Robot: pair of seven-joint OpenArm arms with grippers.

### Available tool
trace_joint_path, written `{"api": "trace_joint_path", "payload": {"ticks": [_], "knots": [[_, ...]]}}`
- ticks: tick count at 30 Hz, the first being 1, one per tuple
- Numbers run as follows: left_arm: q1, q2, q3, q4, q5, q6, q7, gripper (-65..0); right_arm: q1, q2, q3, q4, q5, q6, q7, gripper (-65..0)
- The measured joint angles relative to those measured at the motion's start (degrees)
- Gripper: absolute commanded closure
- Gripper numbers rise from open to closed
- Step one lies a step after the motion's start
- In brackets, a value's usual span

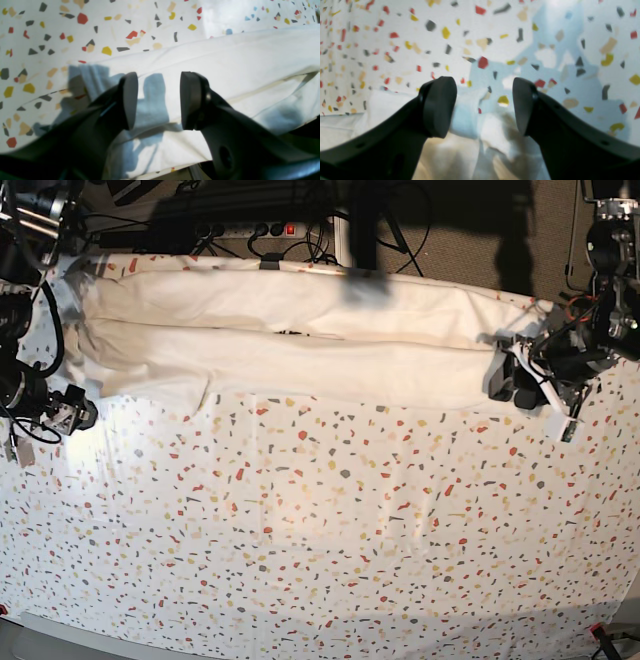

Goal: Fold the T-shirt properly

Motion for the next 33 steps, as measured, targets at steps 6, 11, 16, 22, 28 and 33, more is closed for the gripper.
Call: {"api": "trace_joint_path", "payload": {"ticks": [6, 11, 16, 22, 28, 33], "knots": [[0.0, 0.0, -0.02, 0.0, 0.02, 0.0, 0.02, -26.9, 0.59, -0.11, -0.02, -2.78, -0.07, 3.08, -2.62, -38.0], [0.02, 0.0, -0.02, 0.0, 0.02, 0.0, 0.02, -26.9, 0.63, -0.07, -0.02, -2.82, 3.21, 3.74, -2.64, -22.6], [0.0, 0.02, -0.02, 0.0, 0.02, -0.02, 0.02, -26.9, 0.59, -0.02, -0.02, -2.82, 3.08, 3.74, -2.64, 0.0], [0.0, 0.0, -0.02, 0.0, 0.04, 0.0, 0.02, -26.9, 0.59, 0.0, -0.02, -2.82, 5.29, 10.34, -2.8, 0.0], [0.0, 0.0, -0.02, 0.0, 0.04, 0.0, 0.02, -26.9, 0.57, 0.15, -0.02, -2.8, 19.06, 10.36, -11.8, 0.0], [0.02, 0.0, -0.02, 0.0, 0.07, -0.02, 0.02, -26.9, -1.25, 0.33, -0.02, -0.26, 29.51, 10.38, -18.43, 0.0]]}}
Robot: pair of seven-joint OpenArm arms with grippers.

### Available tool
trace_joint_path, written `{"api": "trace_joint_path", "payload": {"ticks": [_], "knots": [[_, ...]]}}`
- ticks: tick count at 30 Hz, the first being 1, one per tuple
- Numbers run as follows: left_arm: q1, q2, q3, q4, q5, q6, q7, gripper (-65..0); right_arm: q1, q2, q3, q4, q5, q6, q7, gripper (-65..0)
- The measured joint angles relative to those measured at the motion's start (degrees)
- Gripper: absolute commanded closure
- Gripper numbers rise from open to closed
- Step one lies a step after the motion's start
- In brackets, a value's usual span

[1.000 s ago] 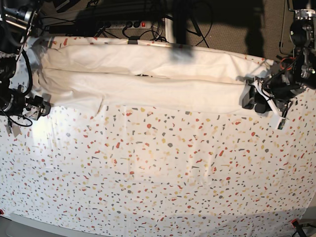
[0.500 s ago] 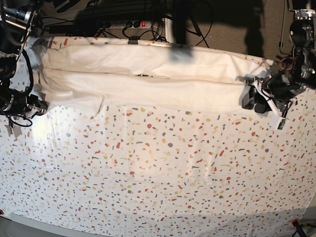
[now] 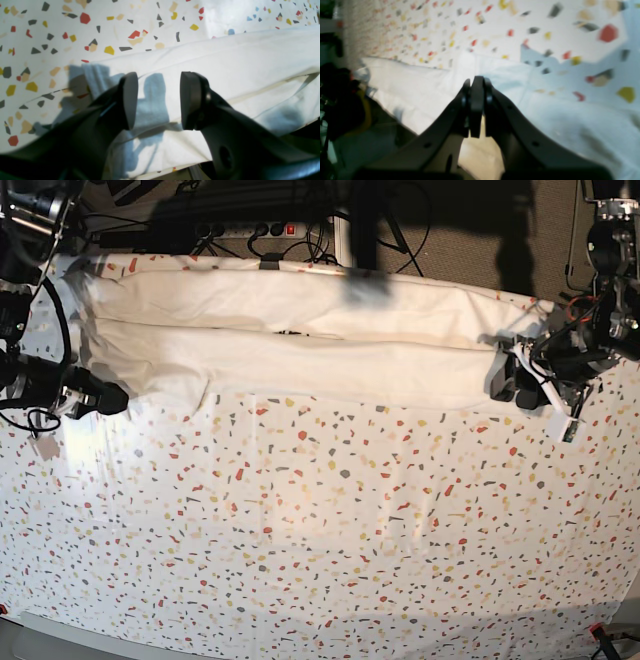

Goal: Fold the T-shirt properly

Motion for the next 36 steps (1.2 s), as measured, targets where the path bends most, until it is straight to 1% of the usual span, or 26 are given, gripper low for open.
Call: {"api": "trace_joint_path", "payload": {"ticks": [2, 6, 7, 11, 16, 21, 28, 31, 33, 36], "knots": [[0.0, 0.0, -0.02, 0.0, 0.0, 0.02, 0.0, -26.9, -1.31, 0.28, 0.0, 2.93, 5.7, 0.17, -4.28, 0.0], [0.13, 0.02, -0.04, 0.0, 0.04, 0.0, 0.02, -26.9, -5.03, 1.33, -0.02, 10.29, 17.73, 0.22, -3.69, 0.0], [0.13, 0.02, -0.04, 0.0, 0.07, 0.0, 0.0, -26.9, -6.19, 1.81, -0.02, 12.39, 18.64, 0.17, -3.54, 0.0], [0.11, 0.02, -0.04, 0.0, 0.17, 0.02, -0.02, -26.9, -12.31, 3.87, -0.07, 18.82, 17.92, 0.2, -3.72, 0.0], [0.09, 0.0, -0.04, 0.0, 0.22, 0.02, 0.0, -26.9, -18.23, 5.42, -0.11, 20.96, 17.9, 0.22, -3.65, 0.0], [0.09, 0.0, -0.02, 0.0, 0.2, 0.0, 0.02, -26.9, -23.45, 6.34, -0.11, 20.94, 13.44, 0.17, -4.0, 0.0], [0.09, 0.0, -0.02, 0.0, 0.17, 0.02, 0.0, -26.9, -23.78, 6.82, -0.11, 20.94, 9.64, 0.2, -3.67, 0.0], [0.09, 0.0, -0.02, 0.0, 0.17, 0.02, 0.0, -26.9, -23.89, 6.84, -0.11, 20.94, 5.42, 0.2, -3.67, 0.0], [0.09, -0.02, -0.02, 0.0, 0.15, 0.0, -0.02, -26.9, -24.44, 7.32, -0.11, 20.94, 5.33, 0.2, -3.63, 0.0], [0.07, 0.0, -0.02, 0.0, 0.17, 0.02, -0.02, -26.9, -25.03, 8.87, -0.13, 20.94, 5.16, 0.2, -3.69, 0.0]]}}
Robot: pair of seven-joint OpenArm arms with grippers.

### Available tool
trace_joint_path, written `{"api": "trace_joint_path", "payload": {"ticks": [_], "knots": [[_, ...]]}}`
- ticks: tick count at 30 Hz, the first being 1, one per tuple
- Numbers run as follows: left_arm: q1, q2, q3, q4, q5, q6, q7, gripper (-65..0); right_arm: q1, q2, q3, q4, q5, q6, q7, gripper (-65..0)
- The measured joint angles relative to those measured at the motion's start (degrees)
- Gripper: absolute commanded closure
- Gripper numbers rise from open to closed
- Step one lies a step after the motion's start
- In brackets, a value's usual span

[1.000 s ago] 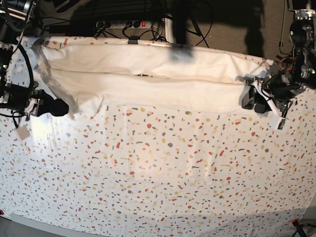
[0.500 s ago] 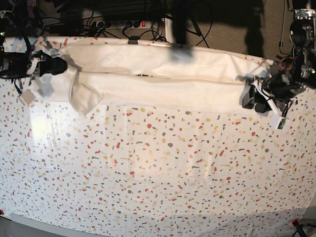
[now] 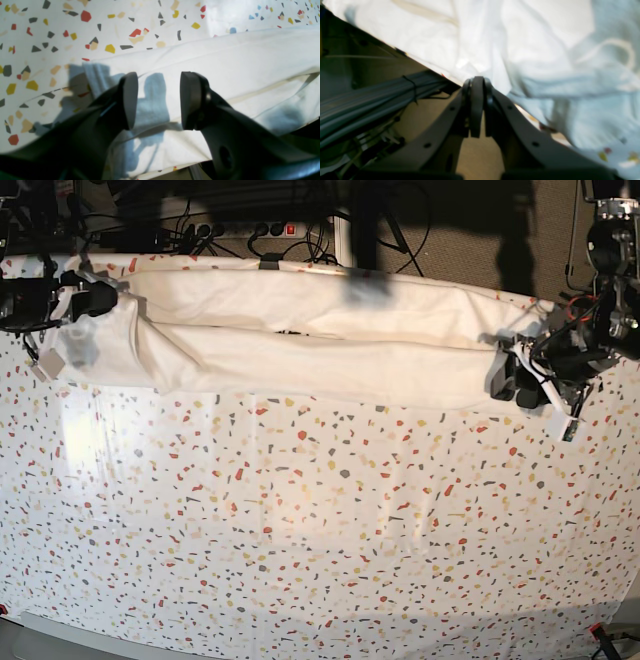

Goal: Fold the T-shirt properly

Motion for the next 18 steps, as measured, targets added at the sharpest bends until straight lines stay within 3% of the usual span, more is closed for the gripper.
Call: {"api": "trace_joint_path", "payload": {"ticks": [7, 11, 15, 18], "knots": [[0.02, 0.0, 0.0, 0.0, 0.0, -0.02, 0.02, -26.9, 0.17, 0.57, 0.02, 0.0, -12.11, -0.02, 0.96, 0.0], [0.02, 0.0, 0.0, 0.0, 0.0, 0.0, 0.02, -26.9, 0.17, 0.28, 0.02, 0.0, -14.82, 0.0, 3.82, 0.0], [0.0, 0.0, 0.0, 0.0, 0.02, 0.0, 0.02, -26.9, 0.17, 0.28, 0.02, 0.0, -17.03, 0.0, 8.46, 0.0], [0.0, 0.0, 0.0, 0.0, 0.02, -0.02, 0.0, -26.9, 0.15, 0.28, 0.02, 0.0, -20.59, 0.0, 15.06, 0.0]]}}
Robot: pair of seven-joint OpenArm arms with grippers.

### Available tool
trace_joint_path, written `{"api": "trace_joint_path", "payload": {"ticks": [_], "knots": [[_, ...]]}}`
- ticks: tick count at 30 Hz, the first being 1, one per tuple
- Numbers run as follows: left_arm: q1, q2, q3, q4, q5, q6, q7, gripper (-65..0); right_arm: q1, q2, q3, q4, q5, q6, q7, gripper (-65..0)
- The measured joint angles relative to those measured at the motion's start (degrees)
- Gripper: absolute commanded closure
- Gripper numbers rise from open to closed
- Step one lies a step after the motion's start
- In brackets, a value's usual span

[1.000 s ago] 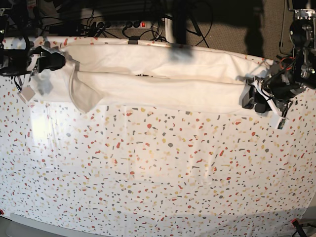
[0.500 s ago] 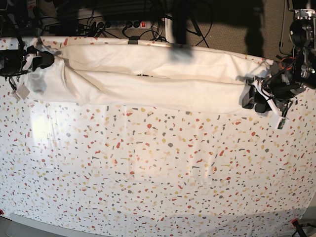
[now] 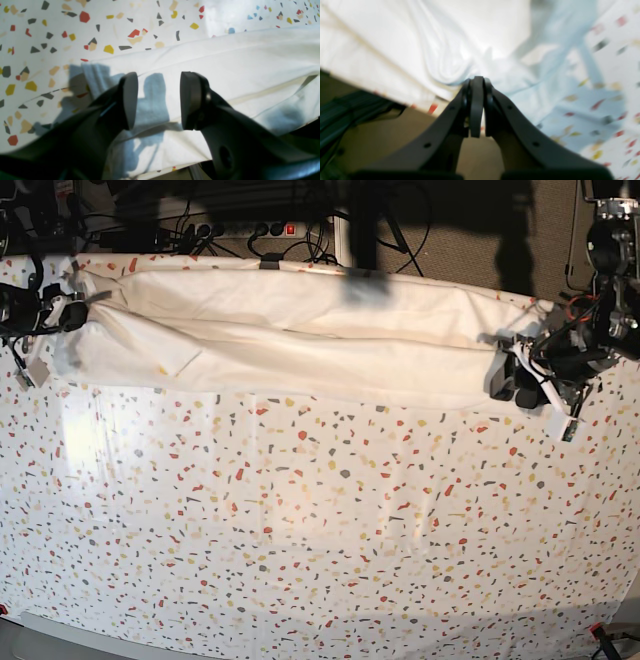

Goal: Fold the T-shirt properly

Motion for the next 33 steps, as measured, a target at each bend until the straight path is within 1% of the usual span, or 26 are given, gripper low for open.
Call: {"api": "trace_joint_path", "payload": {"ticks": [2, 9, 10, 12, 14, 15, 16, 17, 19, 21, 23, 25, 26, 29, 33], "knots": [[0.02, 0.0, 0.0, 0.0, -0.02, 0.0, 0.0, -26.9, 0.02, 0.0, 0.0, 0.0, -1.05, -0.02, 2.82, 0.0], [0.02, 0.0, 0.0, 0.0, -0.02, 0.02, 0.02, -26.9, 0.17, 0.0, 0.0, 0.0, -1.05, -0.02, 2.8, 0.0], [0.02, 0.0, 0.0, 0.0, -0.02, 0.02, 0.02, -26.9, 0.17, 0.0, 0.0, 0.0, -1.03, -0.02, 2.8, -2.5], [0.02, 0.0, 0.0, 0.0, -0.02, 0.02, -0.13, -26.9, 0.17, -0.02, 0.0, 0.0, -1.18, -0.02, 2.82, -18.6], [0.02, 0.0, 0.0, 0.0, -0.02, 0.0, -2.12, -26.9, 0.17, 0.0, 0.0, 0.0, -1.31, -0.02, 2.64, -31.0], [0.0, 0.0, 0.0, 0.0, -0.02, 0.02, -3.02, -26.9, 0.17, 0.0, 0.0, 0.0, -1.31, -0.02, 2.69, -35.2], [0.0, 0.0, 0.0, 0.0, 0.02, 0.0, -3.74, -26.9, 0.17, 0.0, 0.0, 0.0, -1.31, 0.0, 2.67, -38.0], [0.02, 0.0, 0.0, 0.0, 1.25, -0.02, -4.55, -26.9, 0.17, 0.0, 0.0, 0.0, -1.31, -0.02, 2.67, -39.0], [-0.04, 0.0, 0.0, 0.0, 6.71, -0.02, -5.79, -26.9, 0.17, 0.02, 0.0, 0.0, -0.76, -0.02, 2.64, -39.0], [-0.52, -0.02, -0.02, 0.0, 11.43, -0.02, -5.2, -26.9, 0.81, -0.04, 0.0, -0.02, 0.24, -0.02, 2.58, -39.0], [-1.44, 0.0, -0.02, 0.0, 13.9, 0.0, -2.89, -26.9, 2.8, -0.22, 0.04, -0.02, 3.13, -0.02, 2.58, -39.0], [-2.56, 0.0, -0.02, 0.0, 14.82, -0.11, -0.37, -26.9, 6.08, -0.31, 0.2, 0.02, 6.25, 0.0, 2.64, -39.0], [-2.97, 0.0, -0.02, 0.0, 14.82, -0.09, 0.31, -26.9, 7.85, -0.28, 0.24, 0.09, 6.69, -0.02, 2.6, -39.0], [-3.13, -0.2, -0.02, -0.02, 14.8, 0.0, 0.31, -26.9, 11.58, -0.13, 0.44, 0.61, 7.04, 0.0, 2.58, -38.9], [-3.15, -1.46, 0.0, -1.92, 14.56, -0.2, 1.81, -26.9, 13.77, -0.92, 0.44, 2.73, 6.73, -0.02, 2.01, -38.9]]}}
